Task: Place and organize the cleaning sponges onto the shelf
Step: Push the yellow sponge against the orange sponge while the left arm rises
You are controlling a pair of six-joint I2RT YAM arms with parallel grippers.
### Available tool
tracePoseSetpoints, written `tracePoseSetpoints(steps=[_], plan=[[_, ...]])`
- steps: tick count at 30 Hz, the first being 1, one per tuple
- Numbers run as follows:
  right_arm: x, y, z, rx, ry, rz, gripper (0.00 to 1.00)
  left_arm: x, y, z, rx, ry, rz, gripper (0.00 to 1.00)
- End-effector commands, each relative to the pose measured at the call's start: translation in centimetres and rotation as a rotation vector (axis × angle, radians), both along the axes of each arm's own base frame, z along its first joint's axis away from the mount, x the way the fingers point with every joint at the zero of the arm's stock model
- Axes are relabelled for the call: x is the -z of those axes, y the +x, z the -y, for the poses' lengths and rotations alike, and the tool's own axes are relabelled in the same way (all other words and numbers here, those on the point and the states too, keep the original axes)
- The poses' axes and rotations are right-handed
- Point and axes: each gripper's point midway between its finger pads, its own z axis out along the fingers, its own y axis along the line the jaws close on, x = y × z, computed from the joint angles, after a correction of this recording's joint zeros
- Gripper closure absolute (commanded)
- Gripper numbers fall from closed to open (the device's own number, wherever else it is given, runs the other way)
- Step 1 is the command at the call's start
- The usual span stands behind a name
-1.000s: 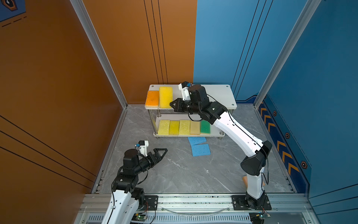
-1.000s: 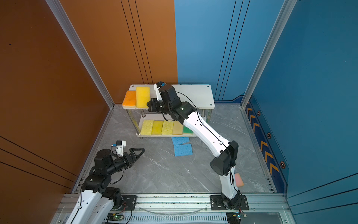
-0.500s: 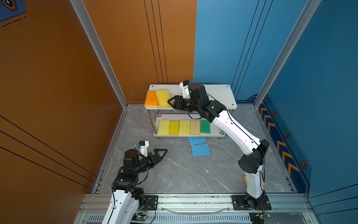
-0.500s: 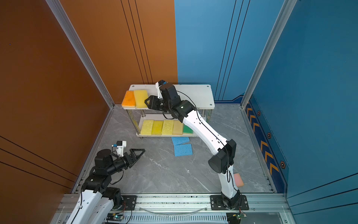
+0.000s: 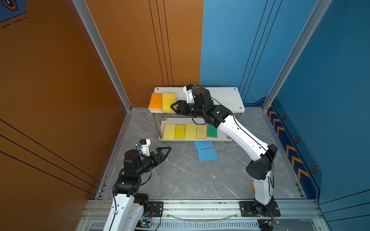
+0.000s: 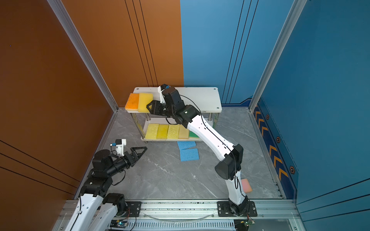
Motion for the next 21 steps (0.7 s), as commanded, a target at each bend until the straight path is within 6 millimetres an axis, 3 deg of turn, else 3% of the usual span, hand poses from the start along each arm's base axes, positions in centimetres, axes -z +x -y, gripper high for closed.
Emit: tracePoseSetpoints(steps=[1,10,15,21], plan=[[-2.4,-1.9,0.5,-0.013,0.038,0.025,0.48,-2.2,1.0,-0.7,-0.034,0.032,0.076,0.02],[-2.6,-2.1,2.5,0.045,0.019,0.051,0.38,-4.8,1.6,-2.0,-0.086,0.084,0.129,0.01],[-3.2,-4.3,2.7,0.019,0.006,0.080,0.39,-6.4,2.2,-3.2,-0.141,0.151,0.152,0.05],[-3.5,-6.8,1.3,-0.069,0.059,0.056,0.55,-9.2,3.2,-5.0,-0.215,0.217,0.190,0.13]])
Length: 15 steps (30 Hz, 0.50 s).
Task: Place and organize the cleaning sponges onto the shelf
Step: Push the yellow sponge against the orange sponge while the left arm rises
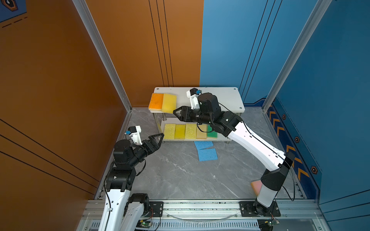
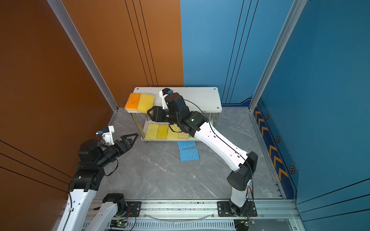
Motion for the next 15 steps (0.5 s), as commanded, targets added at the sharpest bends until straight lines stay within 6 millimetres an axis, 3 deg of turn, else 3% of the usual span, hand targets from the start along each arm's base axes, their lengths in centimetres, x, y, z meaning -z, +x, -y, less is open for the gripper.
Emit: tracePoseSetpoints(steps=[1,4,9,13,14,15], plan=[[-1.8,-1.9,-1.2,-0.067,0.059,0.028,0.58,-1.3,0.2,-2.2,-0.097,0.094,0.017,0.13],[-1.5,-3.0,-2.8,-0.110,0.062,0.020,0.60,-2.2,0.5,-3.8,-0.169,0.135,0.012,0.13],[-0.5,-3.1,-5.5,-0.157,0.067,-0.003,0.61,-3.8,1.4,-6.1,-0.270,0.188,0.038,0.13],[0.0,-2.0,-7.1,-0.157,0.067,0.007,0.63,-4.0,2.3,-7.4,-0.314,0.229,0.034,0.12],[0.0,-1.7,-7.6,-0.157,0.072,0.009,0.64,-5.3,2.4,-7.7,-0.327,0.234,0.061,0.13],[0.1,-1.4,-7.9,-0.156,0.073,0.010,0.65,-5.4,2.7,-8.0,-0.336,0.235,0.060,0.13]])
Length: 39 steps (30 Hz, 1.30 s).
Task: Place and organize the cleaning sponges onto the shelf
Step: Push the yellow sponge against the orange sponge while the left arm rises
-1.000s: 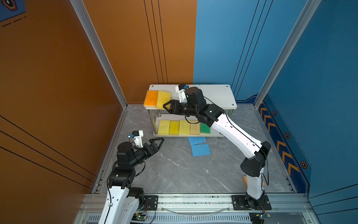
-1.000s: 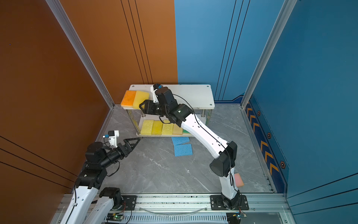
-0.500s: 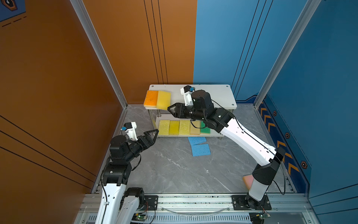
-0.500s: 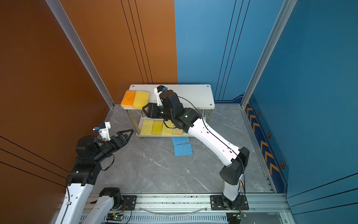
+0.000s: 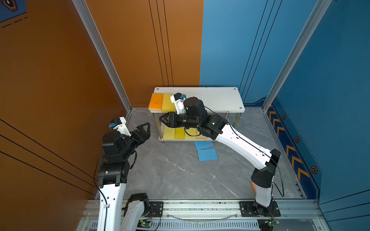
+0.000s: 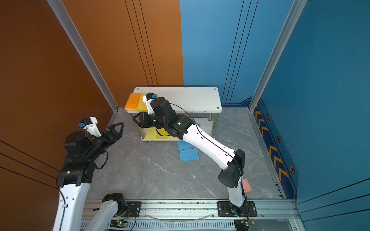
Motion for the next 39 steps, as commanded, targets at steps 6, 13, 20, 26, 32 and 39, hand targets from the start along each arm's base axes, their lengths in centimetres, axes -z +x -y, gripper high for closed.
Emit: tracePoseSetpoints(steps=[6,13,20,26,32,39], plan=[[-0.2,3.1,-2.1,0.041,0.041,0.025,0.68,-1.0,2.0,-1.6,-0.034,0.009,0.025,0.13],[-0.2,5.4,-1.3,0.099,0.051,0.034,0.69,0.6,2.2,-1.2,-0.009,-0.004,0.000,0.12],[-0.3,6.5,-0.5,0.122,0.056,0.031,0.69,1.1,2.4,-1.0,0.010,-0.015,-0.007,0.12],[-0.2,6.6,-0.3,0.125,0.054,0.027,0.69,1.0,2.5,-0.8,0.017,-0.024,-0.005,0.12],[-0.6,6.8,0.0,0.143,0.059,0.034,0.68,1.0,2.5,-0.8,0.020,-0.028,-0.006,0.12],[-0.4,7.6,-0.1,0.139,0.074,0.018,0.64,1.0,2.4,-0.7,0.023,-0.035,-0.002,0.12]])
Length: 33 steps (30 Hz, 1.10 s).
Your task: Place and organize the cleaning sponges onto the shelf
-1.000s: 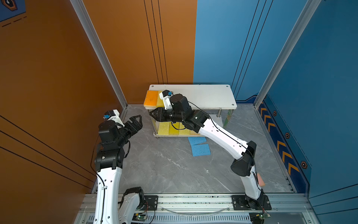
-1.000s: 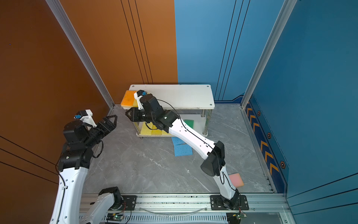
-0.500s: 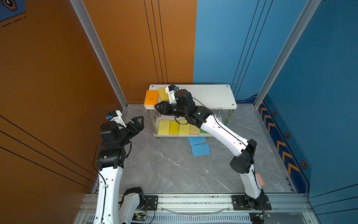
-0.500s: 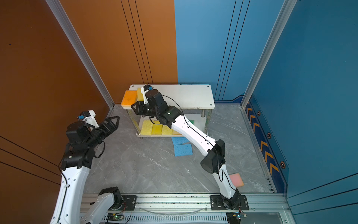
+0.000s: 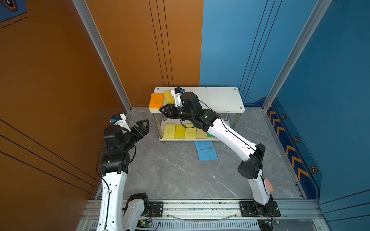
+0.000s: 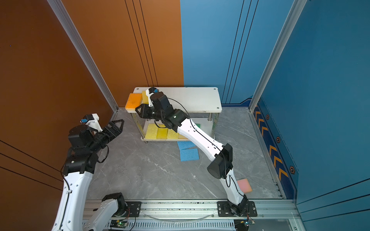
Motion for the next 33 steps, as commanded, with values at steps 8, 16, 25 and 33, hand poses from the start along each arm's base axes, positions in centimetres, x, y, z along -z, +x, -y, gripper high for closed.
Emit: tracePoseSetpoints(steps=[8,16,25,33], plan=[[-1.2,0.4,-0.6,-0.023,0.058,0.002,0.63,-0.1,0.2,0.1,0.016,-0.020,0.022,0.12],[-5.9,-6.0,-0.6,-0.150,0.074,0.069,0.57,-0.3,0.4,0.0,0.017,-0.035,0.032,0.12],[-5.8,-1.1,6.6,0.042,-0.024,0.095,0.50,-0.3,0.6,0.2,0.029,-0.070,0.040,0.12],[-3.7,2.9,9.3,0.106,-0.059,0.052,0.46,0.1,0.5,0.1,0.029,-0.067,0.031,0.11]])
